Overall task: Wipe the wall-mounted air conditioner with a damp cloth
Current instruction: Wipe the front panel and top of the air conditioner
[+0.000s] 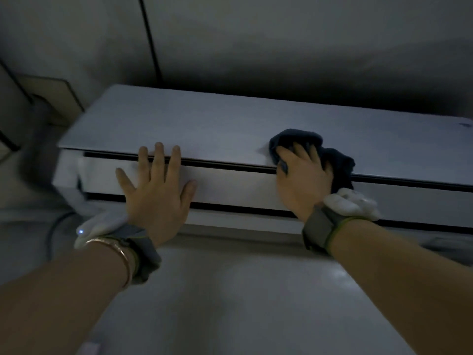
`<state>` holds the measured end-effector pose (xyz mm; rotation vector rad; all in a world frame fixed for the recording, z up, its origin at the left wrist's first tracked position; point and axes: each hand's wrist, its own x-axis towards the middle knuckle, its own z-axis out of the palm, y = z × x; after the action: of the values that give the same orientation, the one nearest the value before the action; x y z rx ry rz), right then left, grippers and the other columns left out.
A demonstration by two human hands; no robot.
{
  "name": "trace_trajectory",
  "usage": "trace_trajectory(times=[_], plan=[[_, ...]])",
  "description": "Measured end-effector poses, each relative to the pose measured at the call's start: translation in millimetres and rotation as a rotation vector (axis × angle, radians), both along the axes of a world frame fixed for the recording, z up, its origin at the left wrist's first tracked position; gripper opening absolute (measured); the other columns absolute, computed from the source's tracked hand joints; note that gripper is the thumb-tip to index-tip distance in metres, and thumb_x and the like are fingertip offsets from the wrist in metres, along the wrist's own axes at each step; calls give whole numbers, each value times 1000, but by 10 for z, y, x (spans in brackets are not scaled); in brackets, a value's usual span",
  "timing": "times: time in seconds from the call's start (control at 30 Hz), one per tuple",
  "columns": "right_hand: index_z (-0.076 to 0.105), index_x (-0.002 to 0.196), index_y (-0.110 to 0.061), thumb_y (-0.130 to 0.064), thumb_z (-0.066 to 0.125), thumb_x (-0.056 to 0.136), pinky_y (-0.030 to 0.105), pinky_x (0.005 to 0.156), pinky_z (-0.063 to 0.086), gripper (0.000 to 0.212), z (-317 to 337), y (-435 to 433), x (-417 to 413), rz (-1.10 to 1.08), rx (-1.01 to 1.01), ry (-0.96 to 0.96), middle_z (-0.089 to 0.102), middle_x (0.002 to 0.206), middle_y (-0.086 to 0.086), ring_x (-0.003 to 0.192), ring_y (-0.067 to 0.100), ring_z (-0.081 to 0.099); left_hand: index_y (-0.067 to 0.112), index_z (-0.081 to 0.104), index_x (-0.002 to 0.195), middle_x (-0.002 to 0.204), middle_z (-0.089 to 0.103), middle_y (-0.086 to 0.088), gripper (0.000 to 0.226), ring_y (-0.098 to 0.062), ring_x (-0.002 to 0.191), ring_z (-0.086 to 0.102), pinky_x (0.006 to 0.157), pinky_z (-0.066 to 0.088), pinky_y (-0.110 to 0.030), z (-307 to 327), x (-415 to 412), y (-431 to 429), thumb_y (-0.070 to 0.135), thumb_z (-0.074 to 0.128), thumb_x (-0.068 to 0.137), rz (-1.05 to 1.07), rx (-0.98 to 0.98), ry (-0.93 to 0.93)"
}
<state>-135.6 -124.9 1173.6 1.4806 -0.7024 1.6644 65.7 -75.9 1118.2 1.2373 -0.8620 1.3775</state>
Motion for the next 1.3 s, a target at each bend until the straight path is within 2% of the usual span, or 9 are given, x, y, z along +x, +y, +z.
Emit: trace_trajectory(times=[0.1,0.3,0.47,0.63,0.7,0.8,1.07,1.2,1.3], plan=[[41,131,-27,-25,37,92,57,110,18,40,26,134,503,4,-30,59,35,149,3,141,31,19,12,21,145,153,24,-17,74,-35,142,18,106,18,-66,-48,394,131,52,9,85,60,26,58],[43,130,-24,-29,34,93,56,111,17,39,73,499,1551,50,-17,192,33,150,7,142,33,16,15,4,148,159,4,-7,65,-23,145,4,114,9,-58,-129,1104,376,48,26,95,131,93,64],[41,132,-20,-27,33,93,53,112,16,40,68,712,2209,2,2,369,30,151,6,142,32,14,15,5,147,158,8,-6,62,-21,144,8,114,12,-55,-97,1400,550,44,25,97,45,54,154],[41,133,-18,-24,36,91,50,111,20,43,-46,783,2569,-17,-128,565,38,146,8,138,29,23,15,7,147,158,11,-6,61,-21,144,11,112,16,-55,-125,1624,608,44,27,97,-27,4,238],[45,130,-18,-23,37,91,45,108,29,41,-27,746,2498,27,-165,600,45,140,7,132,26,32,16,8,147,158,12,-6,62,-21,144,10,112,16,-56,-133,1584,545,44,29,96,-35,-22,204],[51,124,-20,-21,39,90,42,100,33,36,6,624,2212,94,-219,524,52,133,4,126,24,40,16,5,147,158,6,-4,63,-20,145,4,113,15,-58,-111,1385,403,43,30,96,-60,-29,162],[57,121,-11,-24,37,84,54,97,39,44,-182,11,989,-18,-351,214,60,128,14,123,37,51,12,1,147,159,-3,-8,71,-20,146,-1,113,9,-58,-121,600,-29,43,36,94,-66,-44,43],[56,119,-11,-26,36,83,55,94,41,44,-258,-171,411,-142,-335,130,61,124,17,117,40,54,13,0,147,159,-3,-8,72,-22,146,-3,112,8,-62,-112,215,-116,40,38,93,-110,-21,-59],[56,120,-10,-27,35,85,56,93,41,44,-343,-273,-2,-152,-296,52,60,124,19,116,41,53,13,0,148,159,-3,-8,72,-22,145,-4,111,7,-63,-122,-100,-187,40,39,93,-141,15,-103]])
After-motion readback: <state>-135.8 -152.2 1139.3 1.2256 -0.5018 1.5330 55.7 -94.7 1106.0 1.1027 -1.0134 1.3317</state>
